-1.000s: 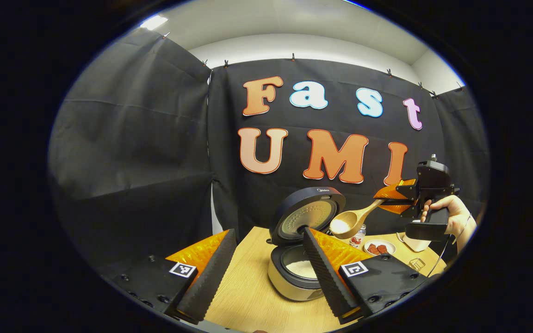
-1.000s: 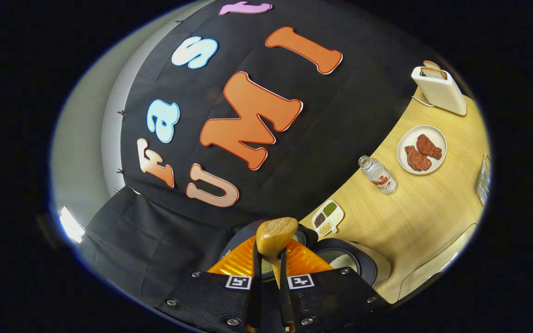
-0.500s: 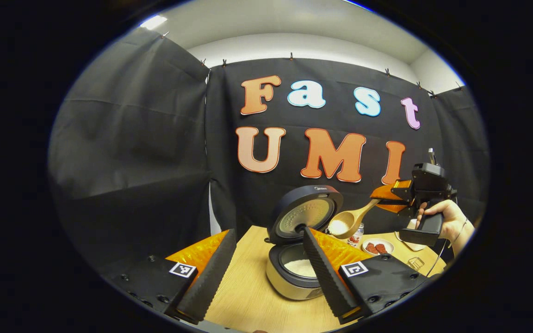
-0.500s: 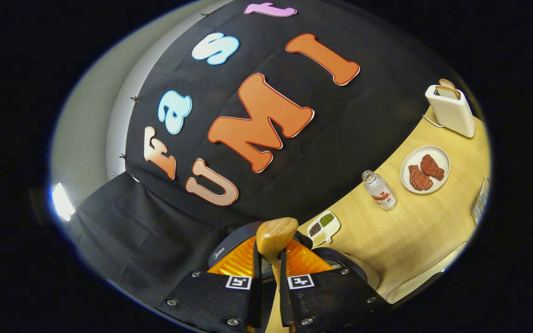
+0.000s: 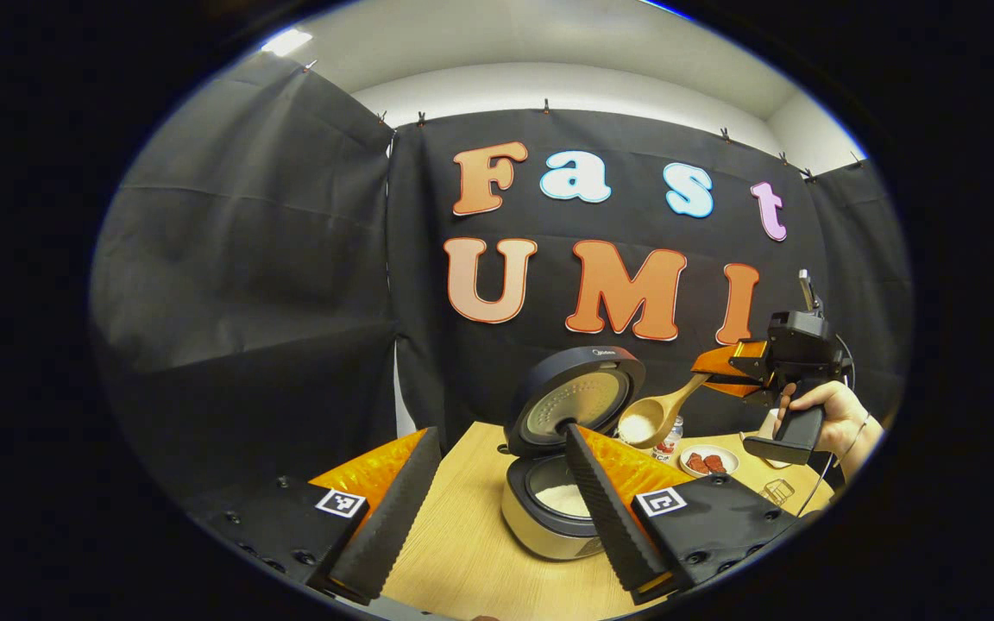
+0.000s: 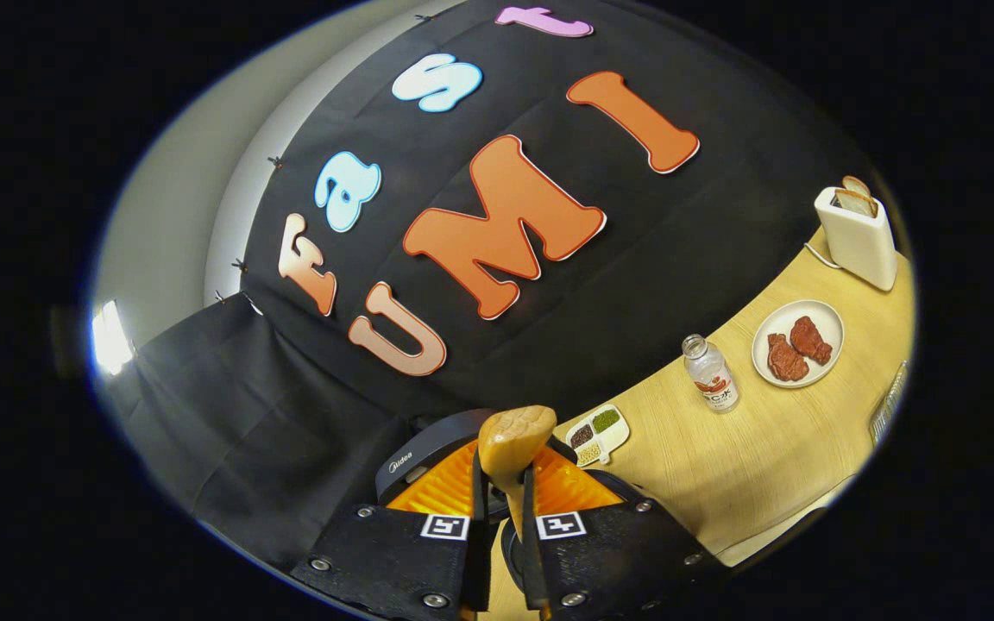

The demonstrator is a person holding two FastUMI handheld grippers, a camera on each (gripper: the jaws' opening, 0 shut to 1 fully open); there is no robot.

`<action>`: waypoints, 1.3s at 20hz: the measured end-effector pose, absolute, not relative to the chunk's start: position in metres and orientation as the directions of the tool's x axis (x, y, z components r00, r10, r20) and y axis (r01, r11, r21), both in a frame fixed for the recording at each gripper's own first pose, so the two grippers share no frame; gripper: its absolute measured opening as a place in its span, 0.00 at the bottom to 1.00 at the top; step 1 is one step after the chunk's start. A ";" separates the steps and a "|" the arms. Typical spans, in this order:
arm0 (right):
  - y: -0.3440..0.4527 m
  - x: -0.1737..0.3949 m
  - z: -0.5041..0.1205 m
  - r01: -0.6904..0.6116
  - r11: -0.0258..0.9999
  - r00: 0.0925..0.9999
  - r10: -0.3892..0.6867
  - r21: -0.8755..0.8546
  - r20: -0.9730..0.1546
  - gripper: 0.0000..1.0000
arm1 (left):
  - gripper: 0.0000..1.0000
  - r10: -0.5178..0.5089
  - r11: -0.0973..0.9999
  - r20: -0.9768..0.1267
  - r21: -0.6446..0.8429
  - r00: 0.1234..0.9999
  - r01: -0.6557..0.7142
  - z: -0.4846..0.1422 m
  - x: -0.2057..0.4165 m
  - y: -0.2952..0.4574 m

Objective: Close the left gripper, press the button to open the rice cooker; take a wooden spoon from the chopstick holder with the right hand, scoop a spoonful of rice and pour it into the rice cooker, then put the wooden spoon back into the chopstick holder.

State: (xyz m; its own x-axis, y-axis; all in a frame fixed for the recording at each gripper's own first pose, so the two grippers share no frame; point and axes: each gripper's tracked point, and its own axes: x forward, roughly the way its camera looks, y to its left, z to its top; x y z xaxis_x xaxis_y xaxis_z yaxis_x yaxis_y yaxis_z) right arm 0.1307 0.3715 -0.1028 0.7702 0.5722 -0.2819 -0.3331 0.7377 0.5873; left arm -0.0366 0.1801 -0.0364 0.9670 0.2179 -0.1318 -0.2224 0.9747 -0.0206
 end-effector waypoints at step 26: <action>0.385 0.120 -0.104 -0.505 0.798 0.770 0.588 0.329 -0.246 0.14 | 1.00 0.238 0.970 -0.144 -0.023 0.961 -0.243 -0.044 -0.036 0.187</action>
State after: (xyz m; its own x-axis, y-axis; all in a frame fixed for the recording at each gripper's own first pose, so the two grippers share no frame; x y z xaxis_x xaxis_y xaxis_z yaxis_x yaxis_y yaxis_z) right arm 0.1195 0.3851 -0.1036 0.7701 0.5884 -0.2462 -0.5048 0.7982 0.3286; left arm -0.0359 0.1871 -0.0445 0.9606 0.2377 -0.1440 -0.2434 0.9696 -0.0232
